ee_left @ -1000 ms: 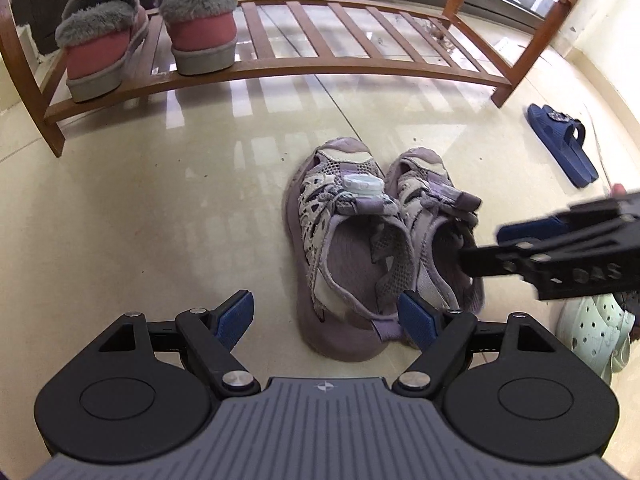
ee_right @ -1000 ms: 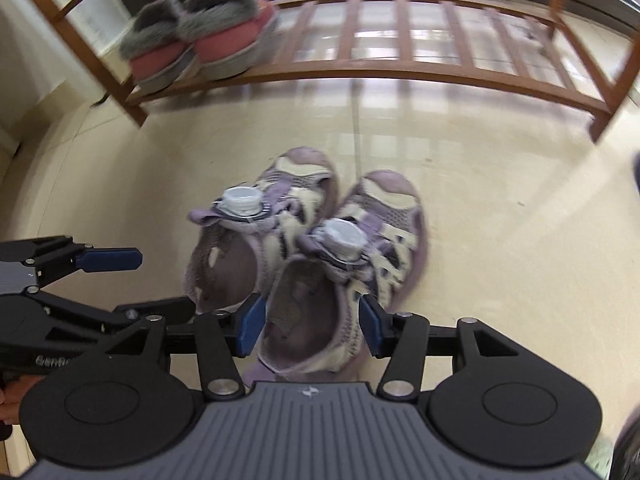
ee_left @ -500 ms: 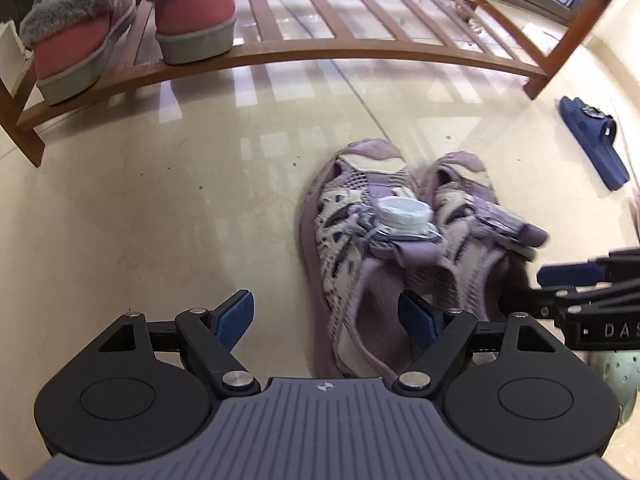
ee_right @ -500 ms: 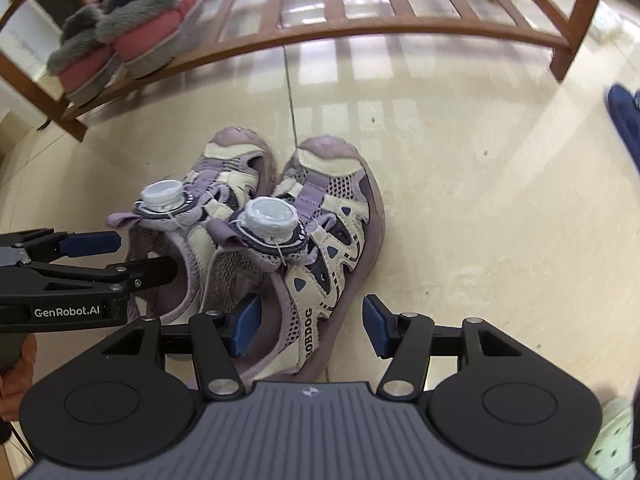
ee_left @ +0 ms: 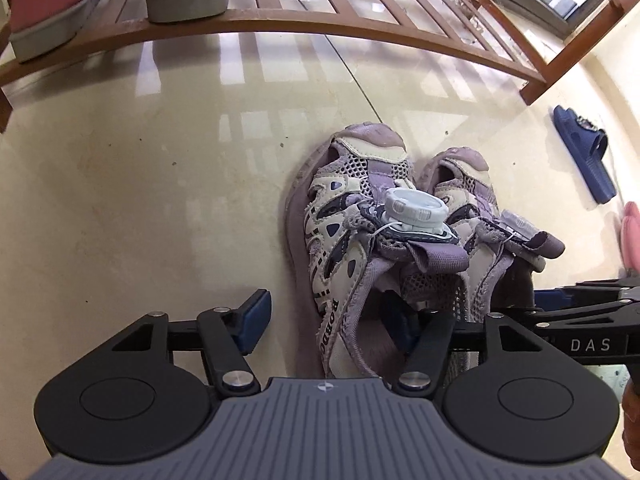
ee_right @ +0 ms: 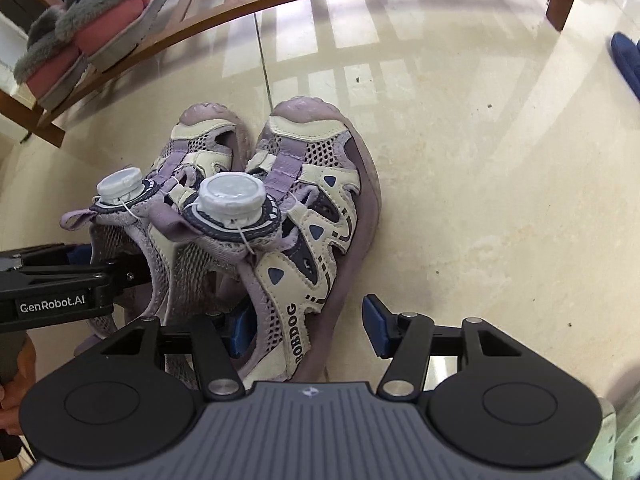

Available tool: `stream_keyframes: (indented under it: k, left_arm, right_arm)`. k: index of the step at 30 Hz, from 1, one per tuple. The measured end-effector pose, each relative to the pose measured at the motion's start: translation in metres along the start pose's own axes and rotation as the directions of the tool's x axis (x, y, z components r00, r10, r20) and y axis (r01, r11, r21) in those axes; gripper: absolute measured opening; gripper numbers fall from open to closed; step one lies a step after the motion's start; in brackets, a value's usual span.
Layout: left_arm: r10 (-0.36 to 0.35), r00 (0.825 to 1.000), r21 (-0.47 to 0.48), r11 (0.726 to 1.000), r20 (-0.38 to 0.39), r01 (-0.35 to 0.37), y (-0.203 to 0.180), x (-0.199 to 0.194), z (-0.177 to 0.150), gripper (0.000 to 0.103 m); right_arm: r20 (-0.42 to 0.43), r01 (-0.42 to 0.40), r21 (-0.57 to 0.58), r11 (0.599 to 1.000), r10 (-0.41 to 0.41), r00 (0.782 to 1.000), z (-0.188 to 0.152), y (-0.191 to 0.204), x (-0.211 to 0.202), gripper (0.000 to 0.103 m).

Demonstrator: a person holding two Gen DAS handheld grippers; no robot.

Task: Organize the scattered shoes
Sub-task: 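Close both grippers on the heels of the lavender sandals, then lift the lavender sandals with both grippers and carry them to the rack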

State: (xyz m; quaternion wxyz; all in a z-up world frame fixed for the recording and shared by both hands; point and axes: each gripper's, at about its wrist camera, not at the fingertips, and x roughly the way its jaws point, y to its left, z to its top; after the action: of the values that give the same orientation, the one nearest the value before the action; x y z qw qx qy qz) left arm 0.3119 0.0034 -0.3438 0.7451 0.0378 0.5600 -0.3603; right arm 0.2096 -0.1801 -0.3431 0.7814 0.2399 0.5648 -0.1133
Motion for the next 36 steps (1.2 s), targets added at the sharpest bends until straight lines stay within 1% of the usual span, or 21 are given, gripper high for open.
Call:
stream_keyframes:
  k: [1,3,4,5,7,8,13,16,23,31,36]
  left_arm:
    - [-0.022,1.000,-0.015,1.000,0.000,0.022,0.002,0.000,-0.001,0.046]
    - [-0.028,1.000,-0.005,1.000,0.006,0.028,0.002,-0.001,-0.002,0.046]
    - [-0.028,1.000,0.003,1.000,0.010,0.028,0.001,-0.001,-0.003,0.043]
    - [-0.028,1.000,0.012,1.000,0.014,0.027,0.000,-0.001,-0.004,0.038]
    - [-0.042,0.999,-0.005,0.999,0.027,0.042,0.003,-0.005,-0.005,0.032]
    - [-0.051,0.998,-0.016,0.999,0.035,0.051,0.005,-0.007,-0.005,0.031]
    - [-0.093,0.995,-0.009,0.996,0.045,0.093,0.000,-0.009,-0.004,0.031]
    - [-0.122,0.991,-0.034,0.992,0.051,0.124,0.001,-0.011,-0.002,0.031]
    - [-0.136,0.986,-0.035,0.990,0.100,0.140,0.000,-0.024,0.011,0.031]
    - [-0.145,0.978,-0.024,0.988,0.150,0.150,-0.003,-0.035,0.038,0.031]
    - [-0.133,0.972,-0.008,0.991,0.193,0.137,-0.004,-0.040,0.061,0.031]
  right_arm:
    - [0.002,-0.014,-0.003,1.000,0.014,1.000,-0.001,-0.001,0.000,0.051]
    - [0.005,-0.019,-0.011,1.000,0.019,1.000,-0.003,-0.001,-0.001,0.050]
    - [0.009,-0.016,-0.011,1.000,0.016,1.000,-0.003,-0.001,-0.001,0.047]
    - [0.017,-0.008,-0.012,1.000,0.008,1.000,-0.003,-0.001,-0.003,0.043]
    - [0.033,0.001,-0.026,1.000,0.000,0.999,-0.001,-0.002,-0.008,0.040]
    - [0.040,0.000,-0.033,0.999,0.001,0.999,0.000,-0.002,-0.010,0.040]
    - [0.079,-0.014,-0.041,0.999,0.018,0.997,0.003,-0.007,-0.022,0.039]
    - [0.094,-0.030,-0.021,0.999,0.032,0.995,0.007,-0.012,-0.028,0.039]
    - [0.129,-0.054,-0.015,0.998,0.056,0.990,0.019,-0.013,-0.037,0.039]
    - [0.210,-0.061,-0.040,0.997,0.068,0.975,0.055,-0.011,-0.055,0.040]
    - [0.261,-0.061,-0.070,0.996,0.078,0.962,0.084,-0.009,-0.062,0.040]
